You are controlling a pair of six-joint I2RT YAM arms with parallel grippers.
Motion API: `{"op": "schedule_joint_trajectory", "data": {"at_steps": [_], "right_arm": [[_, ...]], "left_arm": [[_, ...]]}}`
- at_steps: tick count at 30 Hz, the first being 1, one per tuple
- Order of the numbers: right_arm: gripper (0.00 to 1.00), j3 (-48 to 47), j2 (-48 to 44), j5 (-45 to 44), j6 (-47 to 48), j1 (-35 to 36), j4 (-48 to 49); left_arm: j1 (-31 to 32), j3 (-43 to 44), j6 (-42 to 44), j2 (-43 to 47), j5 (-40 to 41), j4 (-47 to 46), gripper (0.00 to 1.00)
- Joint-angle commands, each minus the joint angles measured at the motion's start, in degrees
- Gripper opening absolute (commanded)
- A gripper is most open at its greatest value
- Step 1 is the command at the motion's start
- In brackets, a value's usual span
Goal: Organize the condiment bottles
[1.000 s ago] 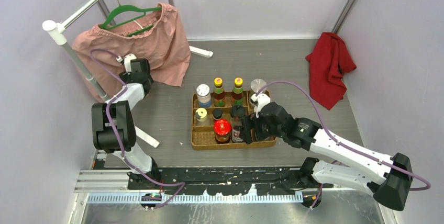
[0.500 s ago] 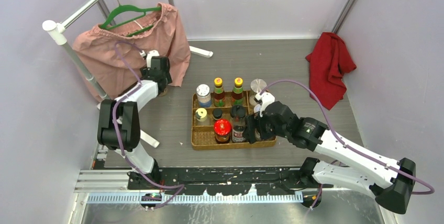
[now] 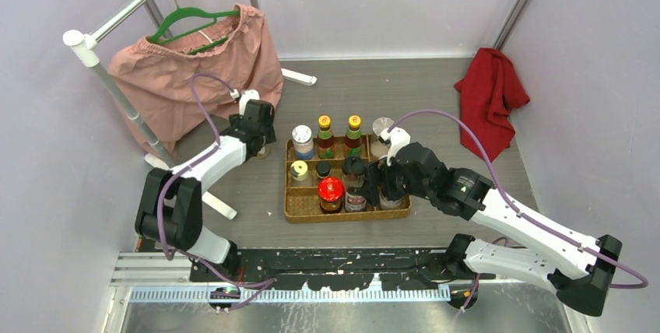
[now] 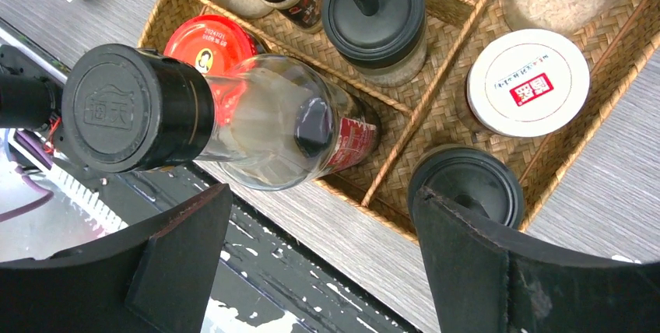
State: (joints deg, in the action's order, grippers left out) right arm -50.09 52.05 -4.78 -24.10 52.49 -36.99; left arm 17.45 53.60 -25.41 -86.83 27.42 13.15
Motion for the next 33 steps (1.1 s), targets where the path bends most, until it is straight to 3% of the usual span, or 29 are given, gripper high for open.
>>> {"op": "schedule_joint_trajectory", "data": {"at_steps": [1,13,24,33], "right_arm": [[0.92,-2.9,0.4,-1.1,0.7,0.0,-1.1],[0.92,-5.2,0.9,-2.8,1.3,0.1,-3.8],[0.92,-8.1,1.6,-4.8,2.4,0.1,-6.0],[0.93,-13.6,1.9,-10.3,4.5,0.1,-9.7]], "left_arm": [[3.0,-3.7,-2.9,3.1,-1.4,10.2,0.57],[15.7,-1.8,-6.7,18.8,8.3,24.9,0.57],[19.1,-0.4,-8.2,31.9,5.4,33.5,0.56],[27.7,1.4,-8.3,33.3,2.2,35.1,0.56]]}}
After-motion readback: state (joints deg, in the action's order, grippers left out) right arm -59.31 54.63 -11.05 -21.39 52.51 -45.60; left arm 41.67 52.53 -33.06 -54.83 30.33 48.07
